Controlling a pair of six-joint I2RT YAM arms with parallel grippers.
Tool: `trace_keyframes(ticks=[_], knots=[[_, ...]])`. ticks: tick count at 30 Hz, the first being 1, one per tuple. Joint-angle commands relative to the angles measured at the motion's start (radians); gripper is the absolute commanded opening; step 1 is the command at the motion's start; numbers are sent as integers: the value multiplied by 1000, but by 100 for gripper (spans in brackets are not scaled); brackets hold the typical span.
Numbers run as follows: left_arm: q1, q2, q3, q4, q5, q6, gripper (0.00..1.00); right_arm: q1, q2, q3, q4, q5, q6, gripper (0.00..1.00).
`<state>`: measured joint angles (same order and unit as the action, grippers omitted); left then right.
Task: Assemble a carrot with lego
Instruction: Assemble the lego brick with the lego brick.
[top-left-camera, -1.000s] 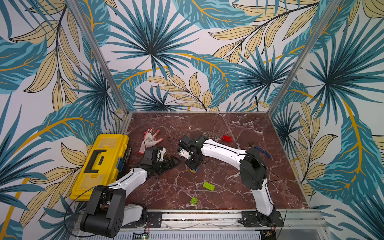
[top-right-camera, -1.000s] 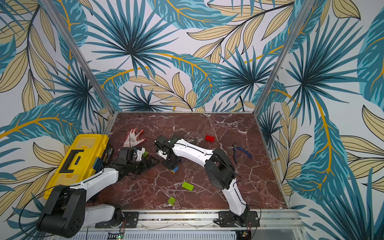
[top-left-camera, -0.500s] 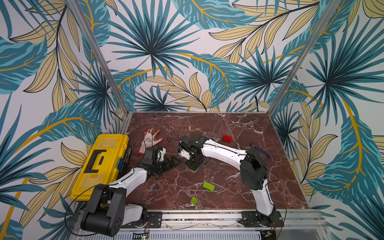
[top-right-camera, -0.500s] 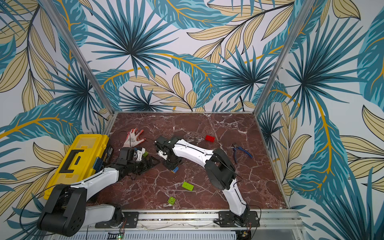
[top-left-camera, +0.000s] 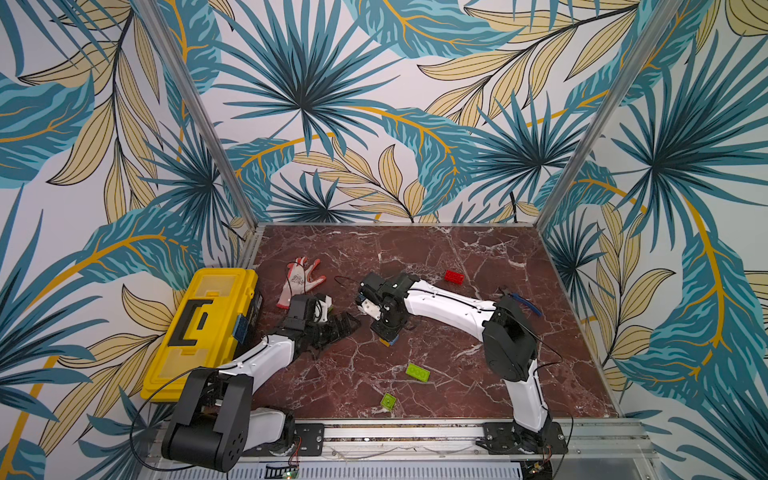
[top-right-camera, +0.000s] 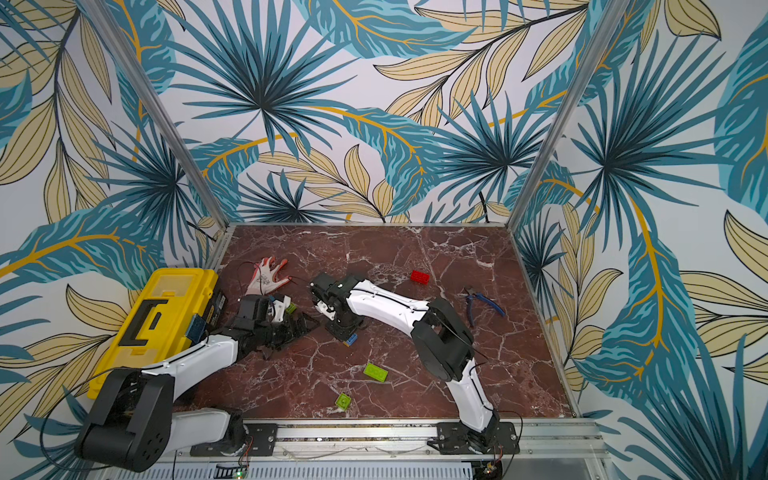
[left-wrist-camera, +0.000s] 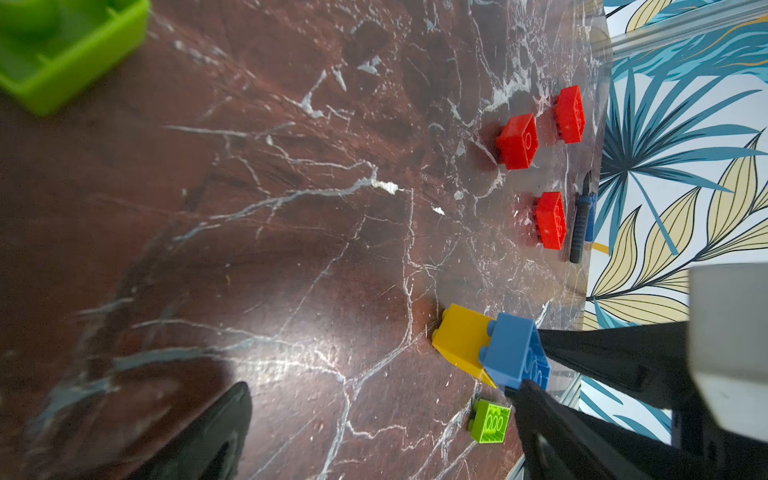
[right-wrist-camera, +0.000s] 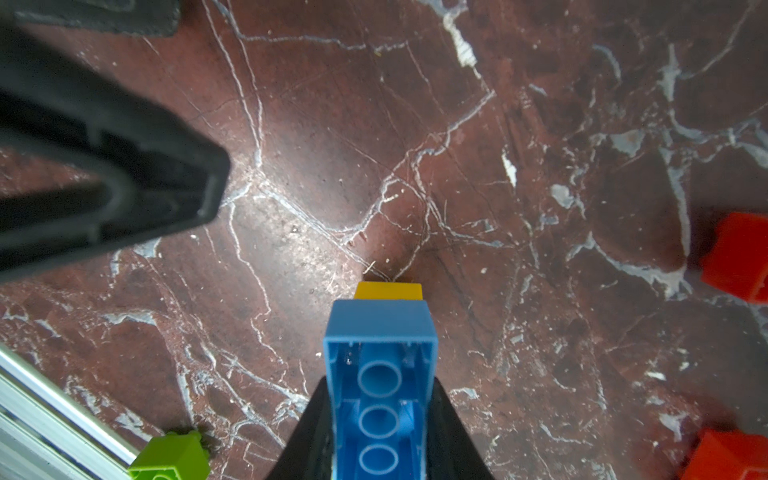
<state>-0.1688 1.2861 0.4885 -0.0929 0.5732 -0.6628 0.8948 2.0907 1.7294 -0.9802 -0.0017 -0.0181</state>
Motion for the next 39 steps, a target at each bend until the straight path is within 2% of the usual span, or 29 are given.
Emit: trace_keyframes(ticks=[1,22,29,32,39], knots=[[8,12,5,21,13,11,99,2,69,-56,-6,49,16,24],[6,33,14,19,14,11,99,5,128,-28,-94,166,24,24],[7,36,15,22,15,11,99,4,140,-33,-74,96,22,23],[6,36,15,22,15,12,99,3,133,-59,-47,89,-17,23],[6,46,16,28,20,11,99,-22,96,-92,-7,112,-224,24]])
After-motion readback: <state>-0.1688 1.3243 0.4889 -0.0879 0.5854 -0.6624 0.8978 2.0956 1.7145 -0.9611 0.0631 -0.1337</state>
